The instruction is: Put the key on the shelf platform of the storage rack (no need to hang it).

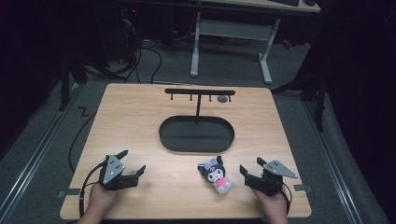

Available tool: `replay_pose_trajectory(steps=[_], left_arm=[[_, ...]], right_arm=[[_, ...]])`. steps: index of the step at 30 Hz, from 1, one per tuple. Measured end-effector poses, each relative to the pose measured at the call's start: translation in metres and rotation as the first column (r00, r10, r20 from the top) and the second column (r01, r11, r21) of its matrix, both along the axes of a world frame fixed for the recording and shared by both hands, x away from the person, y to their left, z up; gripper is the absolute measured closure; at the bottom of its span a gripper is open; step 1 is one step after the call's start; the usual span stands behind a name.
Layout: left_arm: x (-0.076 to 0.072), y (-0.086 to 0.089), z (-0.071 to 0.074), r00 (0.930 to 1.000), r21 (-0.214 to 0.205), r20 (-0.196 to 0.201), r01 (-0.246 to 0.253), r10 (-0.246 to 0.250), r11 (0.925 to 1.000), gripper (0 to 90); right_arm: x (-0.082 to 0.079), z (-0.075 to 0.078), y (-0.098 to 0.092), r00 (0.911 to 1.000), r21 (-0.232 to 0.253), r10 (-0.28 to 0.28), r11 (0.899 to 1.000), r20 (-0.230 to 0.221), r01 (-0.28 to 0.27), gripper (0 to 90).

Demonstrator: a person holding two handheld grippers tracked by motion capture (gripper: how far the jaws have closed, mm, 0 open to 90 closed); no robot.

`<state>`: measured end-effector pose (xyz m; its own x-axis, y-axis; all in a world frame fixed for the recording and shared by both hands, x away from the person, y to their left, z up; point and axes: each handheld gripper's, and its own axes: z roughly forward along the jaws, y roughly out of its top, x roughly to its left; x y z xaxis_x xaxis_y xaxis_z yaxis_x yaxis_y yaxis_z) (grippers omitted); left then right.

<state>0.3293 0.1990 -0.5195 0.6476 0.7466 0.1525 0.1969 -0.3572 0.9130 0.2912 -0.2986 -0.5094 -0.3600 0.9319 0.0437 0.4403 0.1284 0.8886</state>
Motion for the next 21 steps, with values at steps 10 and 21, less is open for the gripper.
replay_pose_trajectory(steps=[10, 21], left_arm=[[0.0002, 0.0035, 0.0004, 0.9999, -0.029, -0.007, 0.010, -0.010, 0.9995, 15.4], [-0.0021, 0.0038, 0.0012, 0.9979, -0.043, -0.008, 0.063, -0.064, 0.9971, 15.4]], right_arm=[[-0.0037, -0.0008, -0.0021, 0.9997, 0.003, -0.009, 1.000, 0.023, 0.009, 19.9], [0.0013, -0.0012, -0.0005, 0.9998, -0.001, -0.021, 1.000, -0.003, 0.021, 17.9]])
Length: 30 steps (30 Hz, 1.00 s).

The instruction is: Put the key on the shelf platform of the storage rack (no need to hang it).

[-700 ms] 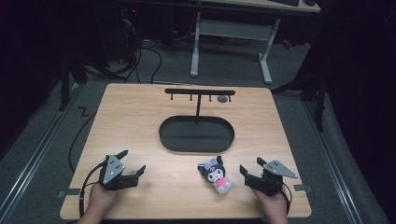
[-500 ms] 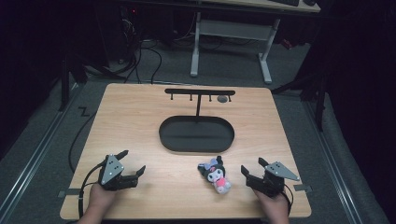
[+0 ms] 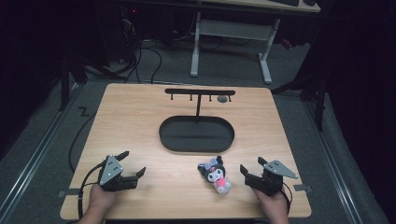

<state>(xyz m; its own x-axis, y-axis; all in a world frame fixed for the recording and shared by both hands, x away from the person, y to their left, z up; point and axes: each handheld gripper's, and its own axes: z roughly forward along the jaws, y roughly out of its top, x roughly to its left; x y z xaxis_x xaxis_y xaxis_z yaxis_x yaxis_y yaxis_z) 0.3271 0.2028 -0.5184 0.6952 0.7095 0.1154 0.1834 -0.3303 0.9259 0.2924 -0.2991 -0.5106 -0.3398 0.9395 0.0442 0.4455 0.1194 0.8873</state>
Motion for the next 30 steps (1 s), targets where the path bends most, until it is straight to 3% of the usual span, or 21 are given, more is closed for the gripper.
replay_pose_trajectory(steps=[9, 11, 12, 16, 20, 24, 26, 30], left_arm=[[0.002, 0.004, -0.001, 1.0000, -0.010, 0.001, -0.010, 0.010, 0.9999, 15.4], [0.003, 0.003, -0.001, 1.0000, -0.014, -0.001, -0.007, 0.007, 0.9999, 15.4], [0.003, 0.003, -0.001, 1.0000, -0.014, 0.004, -0.005, 0.005, 0.9999, 15.4], [0.007, 0.001, -0.001, 0.9999, -0.021, 0.004, -0.011, 0.011, 0.9997, 15.3], [0.009, -0.001, -0.001, 1.0000, -0.010, -0.005, -0.002, 0.002, 0.9999, 15.4], [0.006, -0.003, -0.002, 0.9989, 0.027, -0.004, 0.046, -0.046, 0.9986, 15.4], [0.005, -0.004, -0.002, 0.9982, 0.039, -0.005, 0.059, -0.059, 0.9975, 15.4], [0.006, -0.003, -0.002, 0.9984, 0.034, -0.013, 0.056, -0.055, 0.9979, 15.4]], right_arm=[[-0.002, 0.000, 0.003, 0.9998, -0.013, -0.018, 1.000, 0.007, 0.018, 21.0], [-0.002, 0.002, 0.003, 0.9997, -0.020, -0.020, 1.000, -0.011, 0.020, 22.8], [-0.002, 0.006, 0.001, 0.9975, -0.034, -0.028, 0.999, -0.064, 0.026, 23.8], [-0.002, 0.007, -0.004, 0.9967, -0.046, -0.055, 0.998, -0.060, 0.053, 23.7], [0.002, 0.006, -0.007, 0.9916, -0.031, -0.082, 0.996, -0.100, 0.080, 24.1], [0.009, 0.007, -0.005, 0.9853, -0.034, -0.092, 0.996, -0.144, 0.088, 31.8], [0.013, 0.009, 0.001, 0.9841, -0.067, -0.093, 0.994, -0.151, 0.084, 36.9], [0.016, 0.013, 0.011, 0.9812, -0.104, -0.098, 0.991, -0.167, 0.081, 38.1]])
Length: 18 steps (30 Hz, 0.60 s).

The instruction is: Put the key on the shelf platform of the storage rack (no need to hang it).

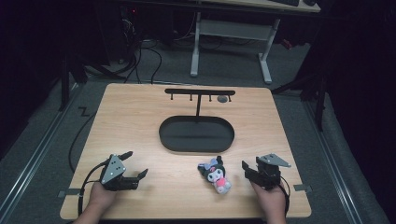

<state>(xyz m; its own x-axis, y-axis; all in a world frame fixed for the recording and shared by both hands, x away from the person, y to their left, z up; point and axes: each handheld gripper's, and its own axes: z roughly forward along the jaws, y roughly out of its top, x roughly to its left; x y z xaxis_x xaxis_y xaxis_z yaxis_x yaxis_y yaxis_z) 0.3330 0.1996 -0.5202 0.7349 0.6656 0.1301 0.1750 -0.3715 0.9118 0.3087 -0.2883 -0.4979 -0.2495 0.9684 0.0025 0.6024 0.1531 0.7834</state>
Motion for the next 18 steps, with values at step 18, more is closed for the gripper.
replay_pose_trajectory(steps=[18], left_arm=[[-0.003, 0.000, 0.000, 1.0000, 0.010, -0.004, 0.003, -0.003, 0.9999, 15.4]], right_arm=[[0.003, 0.027, 0.000, 0.9777, -0.067, 0.038, 0.996, -0.207, -0.053, 27.2]])
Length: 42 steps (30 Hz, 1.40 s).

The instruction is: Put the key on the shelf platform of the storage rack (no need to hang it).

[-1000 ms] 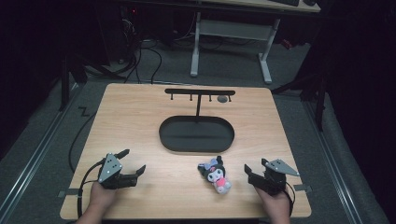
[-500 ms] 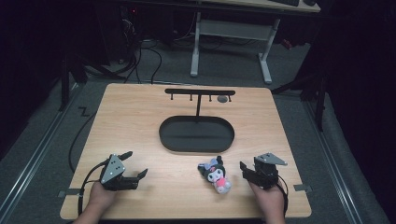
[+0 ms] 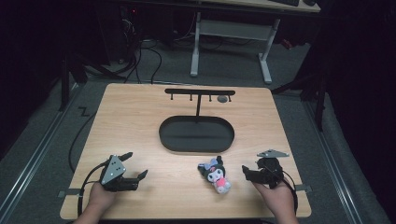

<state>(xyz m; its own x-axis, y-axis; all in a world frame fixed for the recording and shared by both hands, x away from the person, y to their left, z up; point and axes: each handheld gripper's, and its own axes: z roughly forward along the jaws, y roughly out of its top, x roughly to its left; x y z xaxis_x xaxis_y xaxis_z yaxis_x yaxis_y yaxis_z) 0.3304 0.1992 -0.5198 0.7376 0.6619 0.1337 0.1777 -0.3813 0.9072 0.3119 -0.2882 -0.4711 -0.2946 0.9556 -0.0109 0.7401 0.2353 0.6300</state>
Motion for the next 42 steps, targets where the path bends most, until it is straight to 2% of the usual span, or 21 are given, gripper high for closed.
replay_pose_trajectory(steps=[4, 7, 11, 16, 23, 27, 30, 33, 38, 41, 42], left_arm=[[0.001, -0.002, 0.000, 0.9999, 0.006, -0.001, -0.011, 0.011, 0.9999, 15.4], [0.004, -0.003, 0.000, 0.9999, 0.007, 0.001, -0.017, 0.017, 0.9998, 15.4], [0.007, -0.003, 0.000, 0.9995, 0.003, -0.016, -0.027, 0.027, 0.9996, 15.4], [0.009, -0.003, 0.000, 0.9994, 0.006, -0.029, -0.018, 0.019, 0.9998, 15.4], [0.008, -0.004, 0.000, 0.9995, 0.021, -0.028, -0.015, 0.016, 0.9997, 15.4], [0.007, -0.005, 0.000, 0.9996, 0.025, -0.026, -0.013, 0.014, 0.9996, 15.4], [0.005, -0.005, -0.001, 0.9989, 0.025, -0.045, -0.010, 0.011, 0.9996, 15.4], [0.006, -0.005, -0.001, 0.9995, 0.023, -0.031, -0.010, 0.011, 0.9997, 15.4], [0.006, -0.004, 0.000, 0.9996, 0.025, -0.024, -0.012, 0.012, 0.9996, 15.4], [0.007, -0.004, 0.000, 0.9997, 0.024, -0.022, -0.009, 0.010, 0.9997, 15.4], [0.007, -0.004, 0.000, 0.9996, 0.025, -0.024, -0.010, 0.010, 0.9996, 15.4]], right_arm=[[0.000, 0.002, -0.005, 0.9996, -0.025, -0.003, 1.000, -0.028, 0.002, 26.9], [0.001, 0.000, -0.008, 0.9996, -0.026, 0.004, 1.000, -0.027, -0.005, 24.9], [0.004, -0.005, -0.011, 0.9991, -0.034, 0.007, 0.999, -0.041, -0.009, 24.2], [0.010, -0.005, -0.012, 0.9984, -0.083, 0.028, 0.996, -0.050, -0.032, 22.0], [0.018, 0.000, -0.008, 0.9941, -0.076, 0.039, 0.996, -0.101, -0.047, 21.0], [0.021, 0.001, -0.002, 0.9886, -0.098, 0.050, 0.993, -0.142, -0.064, 19.7], [0.024, 0.004, 0.001, 0.9846, -0.100, 0.045, 0.993, -0.169, -0.062, 19.7], [0.028, 0.008, 0.004, 0.9789, -0.089, 0.057, 0.993, -0.196, -0.075, 18.2], [0.031, 0.012, 0.009, 0.9697, -0.104, 0.076, 0.989, -0.233, -0.102, 15.5], [0.033, 0.012, 0.012, 0.9583, -0.121, 0.091, 0.984, -0.271, -0.128, 14.8], [0.034, 0.012, 0.012, 0.9539, -0.112, 0.093, 0.985, -0.285, -0.129, 14.5]])
